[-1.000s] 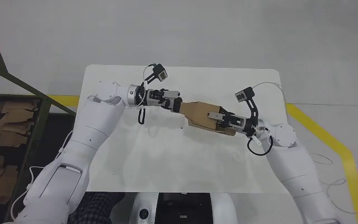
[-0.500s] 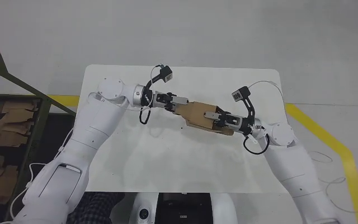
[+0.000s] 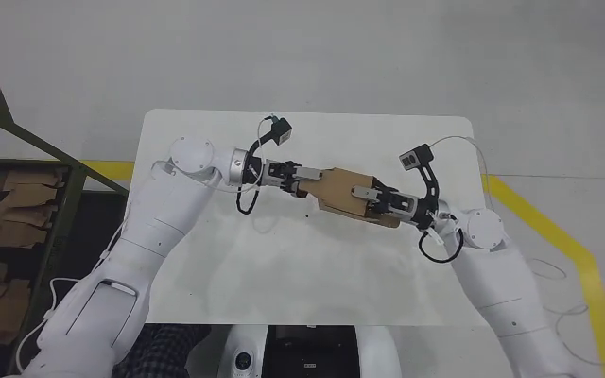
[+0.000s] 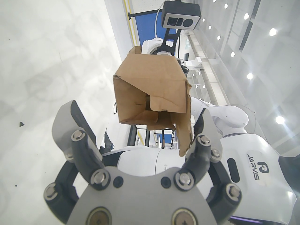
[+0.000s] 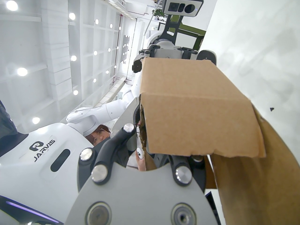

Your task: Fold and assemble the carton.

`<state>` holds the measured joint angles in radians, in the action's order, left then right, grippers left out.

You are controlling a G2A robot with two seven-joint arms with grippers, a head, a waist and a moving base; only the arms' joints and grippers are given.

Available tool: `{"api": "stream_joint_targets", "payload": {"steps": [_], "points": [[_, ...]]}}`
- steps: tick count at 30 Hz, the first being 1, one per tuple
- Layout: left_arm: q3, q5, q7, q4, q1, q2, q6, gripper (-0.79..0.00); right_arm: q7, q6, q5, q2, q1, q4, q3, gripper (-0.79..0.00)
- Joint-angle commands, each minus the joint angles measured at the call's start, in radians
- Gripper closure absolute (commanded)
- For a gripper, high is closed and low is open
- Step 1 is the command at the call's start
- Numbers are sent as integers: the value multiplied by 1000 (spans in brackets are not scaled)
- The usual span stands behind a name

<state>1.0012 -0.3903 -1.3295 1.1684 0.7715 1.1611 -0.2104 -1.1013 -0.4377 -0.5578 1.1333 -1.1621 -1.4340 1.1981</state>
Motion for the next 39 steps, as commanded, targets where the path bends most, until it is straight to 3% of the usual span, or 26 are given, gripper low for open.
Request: {"api": "stream_joint_targets", "payload": {"steps": [1,22,39], "points": [[-4,5,5,-1,0,0,1,-785,-1,-3,-5,-1,-5,-8,4,0],[-17,-11,-2,-16,-4,2,-6,-785,-56,-7,-131,3,-8,-9,6,0],[-77,-11,-32,-17,-22,18,-9,-785,-120,3,-233,12,8,25,-6,0]]}}
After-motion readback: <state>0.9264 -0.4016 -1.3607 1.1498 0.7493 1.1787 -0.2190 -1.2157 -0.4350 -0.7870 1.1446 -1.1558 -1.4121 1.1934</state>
